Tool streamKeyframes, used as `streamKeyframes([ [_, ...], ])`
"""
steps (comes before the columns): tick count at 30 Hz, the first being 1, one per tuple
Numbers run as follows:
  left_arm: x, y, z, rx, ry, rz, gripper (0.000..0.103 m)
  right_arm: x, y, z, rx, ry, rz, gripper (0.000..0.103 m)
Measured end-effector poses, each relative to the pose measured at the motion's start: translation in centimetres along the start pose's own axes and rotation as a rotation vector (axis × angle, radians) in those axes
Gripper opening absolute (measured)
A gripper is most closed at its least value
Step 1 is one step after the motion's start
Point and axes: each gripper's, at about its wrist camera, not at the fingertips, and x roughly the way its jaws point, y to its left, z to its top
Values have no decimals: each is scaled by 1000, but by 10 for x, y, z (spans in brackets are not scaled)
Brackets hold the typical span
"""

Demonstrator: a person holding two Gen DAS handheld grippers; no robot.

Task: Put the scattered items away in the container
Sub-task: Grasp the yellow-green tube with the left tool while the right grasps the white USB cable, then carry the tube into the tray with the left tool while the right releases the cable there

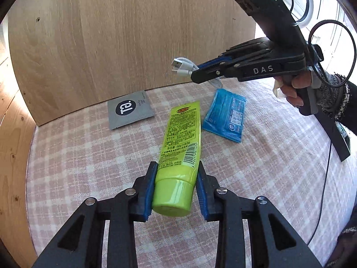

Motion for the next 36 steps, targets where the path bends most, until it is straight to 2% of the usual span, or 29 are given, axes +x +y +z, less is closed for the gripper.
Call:
streamKeyframes([
  [5,-14,-10,9,-24,-34,-15,30,-48,6,-7,35,-79,1,16],
  [9,-28,-32,16,9,-58,-8,30,-92,6,-23,99,-136,7,16],
  [13,-37,-55,28,17,-90,-22,30,-139,0,-54,197,-177,-20,16],
  [17,-48,-87,45,29,-143,-36,30,-190,-6,-93,296,-211,-100,16],
  [22,-59,-141,72,59,-199,-138,30,-269,-20,-153,438,-278,-211,16],
  [26,-53,-201,88,139,-218,-221,30,-326,-34,-208,556,-326,-319,16],
  [36,-26,-362,108,283,-218,-449,31,-438,-72,-349,814,-348,-597,16],
])
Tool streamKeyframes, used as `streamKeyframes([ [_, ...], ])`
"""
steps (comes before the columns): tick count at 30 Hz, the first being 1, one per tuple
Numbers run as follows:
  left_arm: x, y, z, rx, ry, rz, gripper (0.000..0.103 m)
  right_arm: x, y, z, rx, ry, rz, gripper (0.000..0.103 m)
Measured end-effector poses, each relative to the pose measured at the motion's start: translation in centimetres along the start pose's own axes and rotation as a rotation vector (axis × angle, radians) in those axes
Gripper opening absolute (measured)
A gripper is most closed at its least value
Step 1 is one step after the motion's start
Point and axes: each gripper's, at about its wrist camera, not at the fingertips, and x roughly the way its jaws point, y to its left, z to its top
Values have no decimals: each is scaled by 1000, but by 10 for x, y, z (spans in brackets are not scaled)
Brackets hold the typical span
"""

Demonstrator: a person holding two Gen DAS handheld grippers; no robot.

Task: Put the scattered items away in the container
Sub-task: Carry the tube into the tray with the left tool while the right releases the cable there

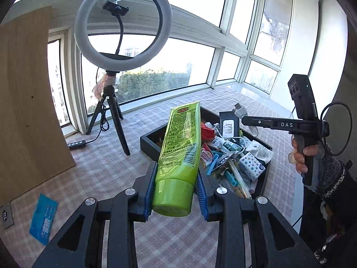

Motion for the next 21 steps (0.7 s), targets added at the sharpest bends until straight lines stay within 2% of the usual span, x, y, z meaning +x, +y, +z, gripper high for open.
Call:
streamKeyframes([
  [3,25,-31,8,30,5,-39,31,-12,-33,-7,38,-6,-77,16],
  [9,63,-74,27,63,5,-93,31,-27,-80,-17,104,-16,-171,16],
  [11,74,-84,34,74,-14,-74,33,-28,-91,-18,126,-18,-192,16],
  [12,82,-87,37,78,-4,-51,38,-29,-95,-18,138,-21,-193,19],
  [13,92,-89,40,77,22,-37,59,-29,-99,-19,151,-14,-195,25],
  [14,98,-90,40,73,34,-32,69,-27,-101,-19,167,5,-214,50],
  [15,101,-89,40,73,35,-27,69,-27,-104,-19,183,12,-242,68],
  [21,98,-76,31,68,59,-29,69,-33,-101,-22,186,-23,-250,69],
])
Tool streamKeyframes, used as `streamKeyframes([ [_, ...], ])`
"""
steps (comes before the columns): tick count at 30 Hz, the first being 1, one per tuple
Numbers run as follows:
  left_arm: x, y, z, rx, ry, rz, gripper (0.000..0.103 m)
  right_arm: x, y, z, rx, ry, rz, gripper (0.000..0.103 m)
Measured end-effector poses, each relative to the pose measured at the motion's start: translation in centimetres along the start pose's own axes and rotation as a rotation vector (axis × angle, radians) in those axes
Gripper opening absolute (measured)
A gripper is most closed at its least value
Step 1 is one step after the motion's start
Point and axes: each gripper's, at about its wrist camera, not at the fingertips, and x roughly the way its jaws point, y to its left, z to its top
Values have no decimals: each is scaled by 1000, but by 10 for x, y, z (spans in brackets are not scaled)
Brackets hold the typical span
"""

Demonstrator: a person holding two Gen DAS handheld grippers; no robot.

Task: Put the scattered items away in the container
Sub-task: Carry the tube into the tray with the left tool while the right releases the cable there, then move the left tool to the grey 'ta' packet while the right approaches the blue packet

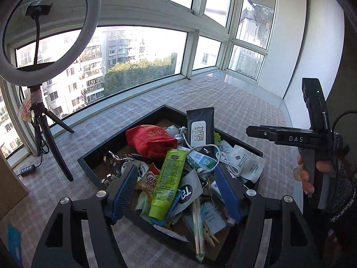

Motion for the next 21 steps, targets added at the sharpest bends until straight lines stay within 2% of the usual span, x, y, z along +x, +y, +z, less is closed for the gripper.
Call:
streamKeyframes([
  [7,-32,44,-25,-44,3,94,69,7,40,2,-65,19,76,69],
  [12,-76,118,-62,-167,5,202,69,23,109,0,-196,62,190,69],
  [17,-134,217,-117,-347,-5,413,69,54,203,-16,-353,137,303,69],
  [21,-185,300,-167,-558,-22,570,70,86,293,-42,-485,213,396,69],
])
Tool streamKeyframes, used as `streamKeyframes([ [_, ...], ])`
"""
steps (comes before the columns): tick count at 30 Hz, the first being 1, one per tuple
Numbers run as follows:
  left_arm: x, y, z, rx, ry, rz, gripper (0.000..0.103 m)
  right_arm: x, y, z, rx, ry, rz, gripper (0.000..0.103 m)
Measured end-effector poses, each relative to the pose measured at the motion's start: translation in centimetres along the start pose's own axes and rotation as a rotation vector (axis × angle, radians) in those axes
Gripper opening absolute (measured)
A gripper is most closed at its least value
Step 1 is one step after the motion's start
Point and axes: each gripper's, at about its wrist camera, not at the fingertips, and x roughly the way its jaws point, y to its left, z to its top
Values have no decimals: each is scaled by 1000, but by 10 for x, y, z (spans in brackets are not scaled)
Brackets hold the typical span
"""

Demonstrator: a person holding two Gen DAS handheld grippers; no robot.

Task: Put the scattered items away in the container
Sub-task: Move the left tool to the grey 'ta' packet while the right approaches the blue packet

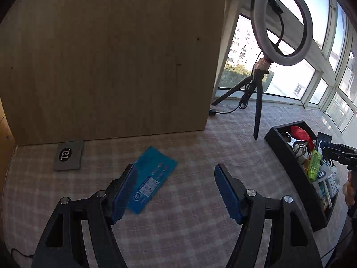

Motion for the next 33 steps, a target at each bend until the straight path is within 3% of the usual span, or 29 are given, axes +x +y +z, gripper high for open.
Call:
streamKeyframes([
  [5,14,100,10,-175,15,145,70,84,93,27,-158,111,165,67],
  [9,35,144,20,-203,55,208,69,149,163,52,-278,182,238,40],
  [12,54,172,27,-227,92,251,55,193,208,65,-375,226,243,25],
  [13,61,183,27,-248,105,254,38,205,219,67,-400,236,246,22],
  [14,66,192,27,-271,115,252,30,217,230,68,-421,246,243,21],
  [16,77,207,25,-308,128,227,30,238,245,70,-440,268,241,21],
  [23,100,218,14,-237,161,214,20,287,274,71,-472,293,241,21],
  [29,97,200,5,-156,170,117,19,308,307,73,-526,265,257,21],
  [33,92,182,-4,-80,175,111,22,311,316,74,-513,282,313,21],
])
